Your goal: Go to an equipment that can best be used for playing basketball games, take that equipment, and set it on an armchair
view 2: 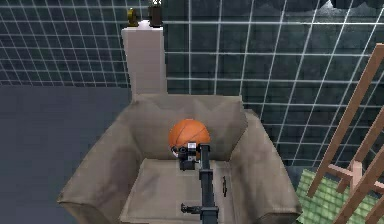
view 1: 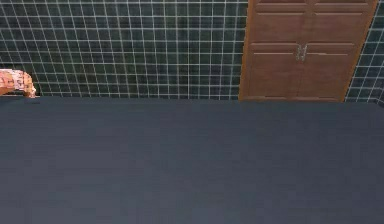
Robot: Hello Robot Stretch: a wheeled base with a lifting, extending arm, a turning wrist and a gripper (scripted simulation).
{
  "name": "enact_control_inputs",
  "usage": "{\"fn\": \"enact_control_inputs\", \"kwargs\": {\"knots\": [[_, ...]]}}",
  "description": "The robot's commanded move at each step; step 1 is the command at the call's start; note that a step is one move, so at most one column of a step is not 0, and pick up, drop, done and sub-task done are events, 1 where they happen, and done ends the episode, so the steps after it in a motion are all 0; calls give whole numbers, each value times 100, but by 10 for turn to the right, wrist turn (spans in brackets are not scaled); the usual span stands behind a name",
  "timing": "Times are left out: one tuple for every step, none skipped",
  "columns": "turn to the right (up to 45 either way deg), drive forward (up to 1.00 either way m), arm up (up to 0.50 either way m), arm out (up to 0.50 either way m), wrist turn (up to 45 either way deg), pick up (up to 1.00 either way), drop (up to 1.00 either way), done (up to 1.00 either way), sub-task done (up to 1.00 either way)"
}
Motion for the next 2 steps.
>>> {"fn": "enact_control_inputs", "kwargs": {"knots": [[0,0,0,0,0,0,100,0,0],[0,0,10,0,0,0,0,0,0]]}}
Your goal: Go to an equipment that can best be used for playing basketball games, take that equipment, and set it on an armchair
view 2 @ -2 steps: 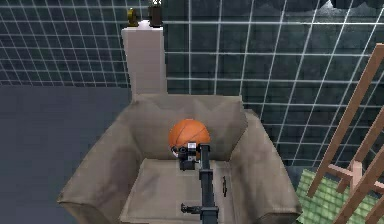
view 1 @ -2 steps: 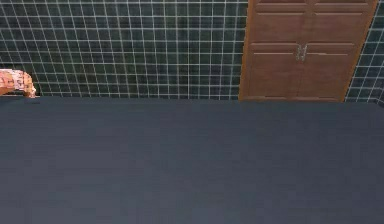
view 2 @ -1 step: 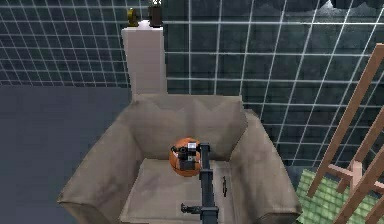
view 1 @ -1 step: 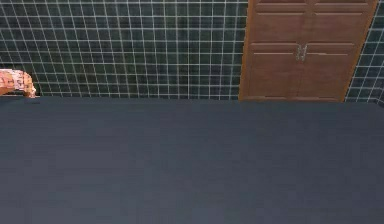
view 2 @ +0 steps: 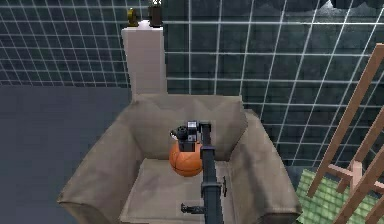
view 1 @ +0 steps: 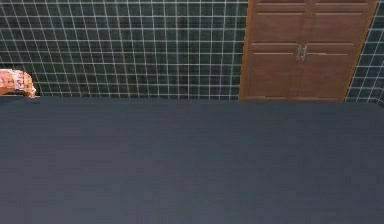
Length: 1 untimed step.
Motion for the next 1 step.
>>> {"fn": "enact_control_inputs", "kwargs": {"knots": [[0,0,0,-8,0,0,0,0,0]]}}
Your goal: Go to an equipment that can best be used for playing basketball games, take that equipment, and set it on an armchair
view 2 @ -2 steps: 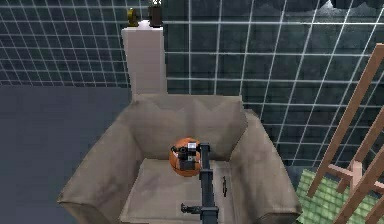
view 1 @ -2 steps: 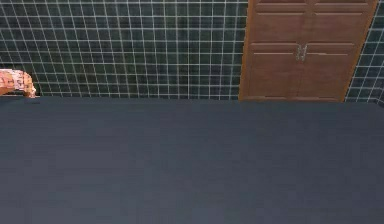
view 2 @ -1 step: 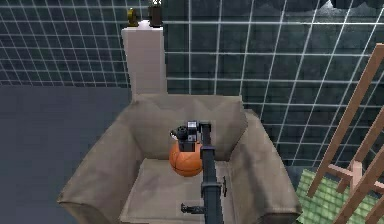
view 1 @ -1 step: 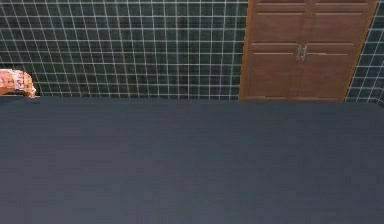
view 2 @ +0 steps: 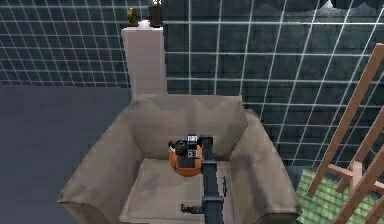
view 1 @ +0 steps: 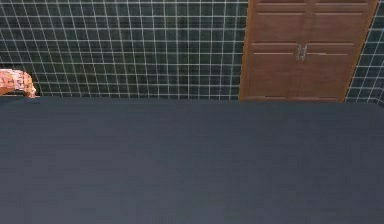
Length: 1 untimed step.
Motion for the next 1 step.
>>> {"fn": "enact_control_inputs", "kwargs": {"knots": [[0,0,0,0,0,0,0,100,0]]}}
